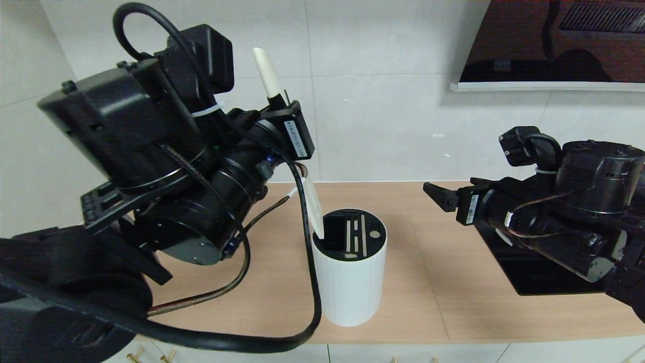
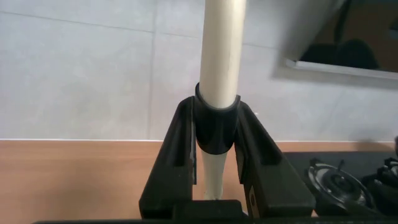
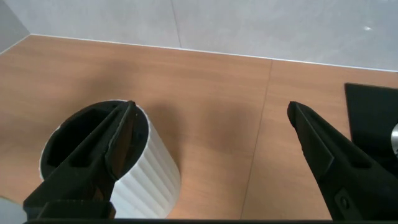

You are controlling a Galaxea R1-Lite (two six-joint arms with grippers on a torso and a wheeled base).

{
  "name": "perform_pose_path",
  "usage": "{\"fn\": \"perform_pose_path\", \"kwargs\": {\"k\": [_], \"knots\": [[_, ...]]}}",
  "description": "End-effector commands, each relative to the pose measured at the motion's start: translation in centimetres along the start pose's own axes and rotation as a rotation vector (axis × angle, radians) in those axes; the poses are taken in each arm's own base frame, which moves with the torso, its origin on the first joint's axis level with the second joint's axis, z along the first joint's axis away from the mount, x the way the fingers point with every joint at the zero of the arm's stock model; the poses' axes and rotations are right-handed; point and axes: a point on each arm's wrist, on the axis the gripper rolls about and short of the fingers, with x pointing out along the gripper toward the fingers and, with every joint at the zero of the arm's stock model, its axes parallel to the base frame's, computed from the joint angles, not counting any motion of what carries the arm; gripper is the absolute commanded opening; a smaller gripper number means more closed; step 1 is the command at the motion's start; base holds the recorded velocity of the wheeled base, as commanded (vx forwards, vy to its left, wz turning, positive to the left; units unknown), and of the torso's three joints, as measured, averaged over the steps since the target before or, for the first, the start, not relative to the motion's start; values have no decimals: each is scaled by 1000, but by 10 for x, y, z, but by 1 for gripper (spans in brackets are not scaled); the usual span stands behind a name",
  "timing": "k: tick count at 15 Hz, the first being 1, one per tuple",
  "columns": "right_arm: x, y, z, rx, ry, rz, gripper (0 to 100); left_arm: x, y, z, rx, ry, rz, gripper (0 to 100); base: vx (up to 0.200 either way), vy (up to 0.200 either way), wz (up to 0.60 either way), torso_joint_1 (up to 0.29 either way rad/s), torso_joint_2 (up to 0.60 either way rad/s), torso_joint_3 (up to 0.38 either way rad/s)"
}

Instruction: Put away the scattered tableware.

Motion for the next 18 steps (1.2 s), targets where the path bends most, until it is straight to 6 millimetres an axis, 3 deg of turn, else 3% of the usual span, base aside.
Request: {"fn": "perform_pose_path", "kwargs": {"k": [1, 6, 10, 18], "knots": [[1, 0, -2, -1, 7, 1, 100, 2, -11, -17, 13, 36, -22, 0, 0, 0, 0, 0, 0, 0], [1, 0, -3, -2, 9, -1, 100, 16, -20, -43, 29, 18, 11, 0, 0, 0, 0, 0, 0, 0], [1, 0, -3, -2, 11, -1, 100, 18, -20, -43, 23, 0, 13, 0, 0, 0, 0, 0, 0, 0], [1, 0, -3, -2, 9, -1, 100, 27, -16, -65, 59, 40, 35, 0, 0, 0, 0, 0, 0, 0]]}}
